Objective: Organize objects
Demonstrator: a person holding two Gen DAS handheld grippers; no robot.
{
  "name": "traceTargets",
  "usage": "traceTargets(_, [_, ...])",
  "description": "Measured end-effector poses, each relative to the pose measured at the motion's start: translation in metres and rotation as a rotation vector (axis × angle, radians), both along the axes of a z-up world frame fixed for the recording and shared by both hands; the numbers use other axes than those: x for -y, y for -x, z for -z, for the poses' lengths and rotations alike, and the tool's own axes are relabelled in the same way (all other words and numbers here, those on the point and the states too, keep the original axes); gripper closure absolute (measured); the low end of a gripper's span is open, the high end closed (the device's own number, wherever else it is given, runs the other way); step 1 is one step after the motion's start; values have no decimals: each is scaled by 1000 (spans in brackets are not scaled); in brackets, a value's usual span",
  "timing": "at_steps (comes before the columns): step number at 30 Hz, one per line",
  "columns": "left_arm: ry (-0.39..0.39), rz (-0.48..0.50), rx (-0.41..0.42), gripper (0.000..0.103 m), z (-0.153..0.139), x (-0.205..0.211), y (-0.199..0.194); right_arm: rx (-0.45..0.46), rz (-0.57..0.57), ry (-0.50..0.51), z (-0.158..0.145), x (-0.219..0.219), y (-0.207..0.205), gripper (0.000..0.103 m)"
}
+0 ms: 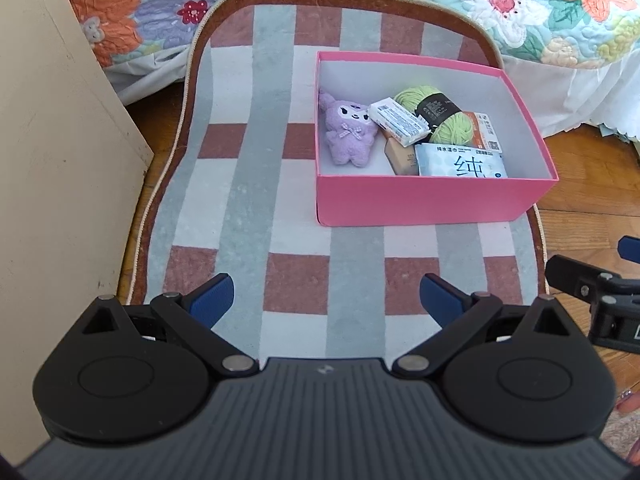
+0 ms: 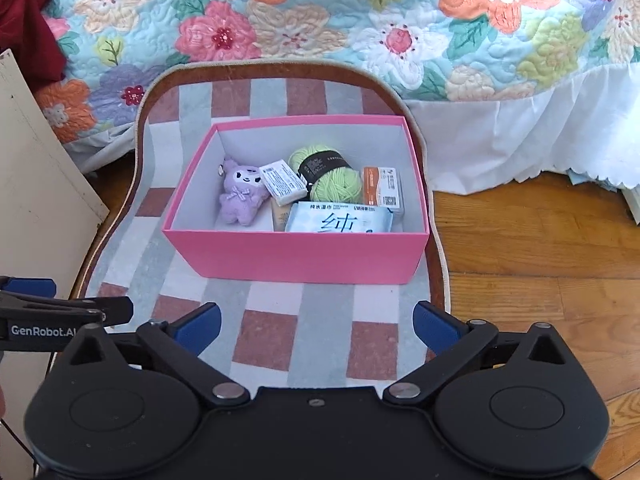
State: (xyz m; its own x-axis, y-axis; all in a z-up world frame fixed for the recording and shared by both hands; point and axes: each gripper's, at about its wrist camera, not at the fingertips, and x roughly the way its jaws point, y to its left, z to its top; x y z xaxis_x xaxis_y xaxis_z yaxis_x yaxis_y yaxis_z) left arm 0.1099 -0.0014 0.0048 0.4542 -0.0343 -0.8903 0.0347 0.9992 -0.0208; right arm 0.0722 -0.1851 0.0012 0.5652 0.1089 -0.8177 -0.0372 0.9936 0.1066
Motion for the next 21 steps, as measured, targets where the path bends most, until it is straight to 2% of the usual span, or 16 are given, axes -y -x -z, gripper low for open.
traceTargets(21, [-17, -1, -23, 2, 3, 12, 4, -7, 40, 11, -2, 10, 4, 0])
